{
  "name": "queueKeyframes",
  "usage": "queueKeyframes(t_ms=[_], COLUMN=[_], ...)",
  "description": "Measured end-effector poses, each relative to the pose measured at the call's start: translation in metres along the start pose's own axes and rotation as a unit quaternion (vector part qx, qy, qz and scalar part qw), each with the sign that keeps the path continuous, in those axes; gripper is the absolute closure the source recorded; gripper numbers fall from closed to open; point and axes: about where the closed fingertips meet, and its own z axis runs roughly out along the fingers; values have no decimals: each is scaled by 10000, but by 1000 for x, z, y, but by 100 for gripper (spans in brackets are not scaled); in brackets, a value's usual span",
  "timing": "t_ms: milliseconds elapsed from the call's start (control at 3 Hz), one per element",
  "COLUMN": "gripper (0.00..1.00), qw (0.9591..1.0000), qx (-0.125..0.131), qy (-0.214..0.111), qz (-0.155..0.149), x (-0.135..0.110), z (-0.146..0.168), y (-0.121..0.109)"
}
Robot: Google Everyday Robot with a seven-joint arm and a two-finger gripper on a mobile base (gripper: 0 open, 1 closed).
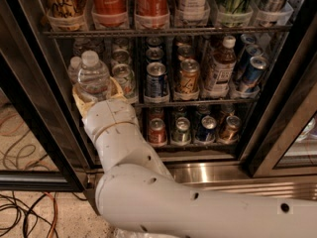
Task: Pick water bottle from middle shelf of fridge
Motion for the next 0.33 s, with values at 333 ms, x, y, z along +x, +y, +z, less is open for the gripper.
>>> queueKeyframes(t_ms=[333], gripper=[100], qw=[9996], qx=[73], qy=[79], qz=[269], x=[9], z=[-12], y=[-10])
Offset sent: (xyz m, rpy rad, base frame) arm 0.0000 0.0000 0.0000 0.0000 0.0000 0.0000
